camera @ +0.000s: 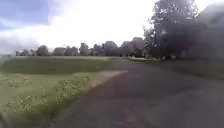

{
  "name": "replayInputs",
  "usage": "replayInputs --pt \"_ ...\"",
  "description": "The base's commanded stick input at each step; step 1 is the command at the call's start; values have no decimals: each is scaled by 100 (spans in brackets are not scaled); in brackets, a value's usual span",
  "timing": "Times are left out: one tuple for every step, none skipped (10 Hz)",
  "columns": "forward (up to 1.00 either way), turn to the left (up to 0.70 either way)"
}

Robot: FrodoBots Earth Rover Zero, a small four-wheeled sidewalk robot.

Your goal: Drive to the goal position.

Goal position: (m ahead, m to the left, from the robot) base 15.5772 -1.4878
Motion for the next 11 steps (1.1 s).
replayInputs --pt "70 -6" --pt "70 0" --pt "70 0" --pt "70 0" --pt "70 0" --pt "70 0" --pt "70 -23" --pt "70 -23" --pt "70 -23" --pt "70 -21" --pt "70 -18"
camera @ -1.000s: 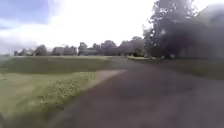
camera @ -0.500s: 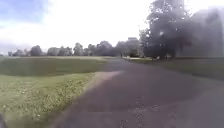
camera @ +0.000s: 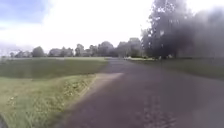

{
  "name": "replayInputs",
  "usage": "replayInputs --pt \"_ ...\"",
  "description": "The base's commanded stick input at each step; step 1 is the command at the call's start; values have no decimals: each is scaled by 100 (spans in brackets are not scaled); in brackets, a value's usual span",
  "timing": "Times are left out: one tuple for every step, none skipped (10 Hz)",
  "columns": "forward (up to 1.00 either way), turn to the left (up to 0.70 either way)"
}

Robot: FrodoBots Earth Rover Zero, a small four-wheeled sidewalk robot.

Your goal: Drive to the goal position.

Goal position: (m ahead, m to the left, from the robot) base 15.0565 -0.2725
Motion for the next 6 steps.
replayInputs --pt "70 -18" --pt "70 -19" --pt "70 0" --pt "70 0" --pt "70 0" --pt "70 0"
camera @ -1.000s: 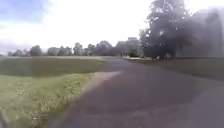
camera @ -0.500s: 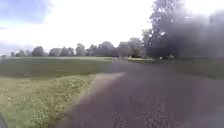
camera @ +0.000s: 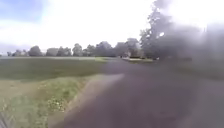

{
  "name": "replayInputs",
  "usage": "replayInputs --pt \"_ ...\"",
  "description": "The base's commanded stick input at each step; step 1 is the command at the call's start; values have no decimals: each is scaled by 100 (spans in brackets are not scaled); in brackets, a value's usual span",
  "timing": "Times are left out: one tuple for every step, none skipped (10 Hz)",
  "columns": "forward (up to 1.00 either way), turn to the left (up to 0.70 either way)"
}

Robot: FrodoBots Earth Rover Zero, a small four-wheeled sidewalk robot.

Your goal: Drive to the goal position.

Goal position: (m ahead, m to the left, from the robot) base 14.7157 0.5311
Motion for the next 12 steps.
replayInputs --pt "70 0" --pt "70 0" --pt "70 0" --pt "70 0" --pt "70 0" --pt "70 0" --pt "70 0" --pt "70 0" --pt "70 0" --pt "70 0" --pt "70 0" --pt "70 0"
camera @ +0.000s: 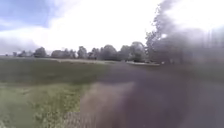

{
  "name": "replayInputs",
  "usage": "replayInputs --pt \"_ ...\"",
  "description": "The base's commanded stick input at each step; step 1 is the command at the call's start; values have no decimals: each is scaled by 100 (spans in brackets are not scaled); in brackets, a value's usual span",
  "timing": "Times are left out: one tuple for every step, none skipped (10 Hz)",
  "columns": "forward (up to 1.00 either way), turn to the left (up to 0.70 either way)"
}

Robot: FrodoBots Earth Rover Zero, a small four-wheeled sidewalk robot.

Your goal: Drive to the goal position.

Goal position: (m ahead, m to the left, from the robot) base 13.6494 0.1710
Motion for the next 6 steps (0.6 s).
replayInputs --pt "70 0" --pt "70 0" --pt "70 -6" --pt "70 -11" --pt "70 -27" --pt "70 -27"
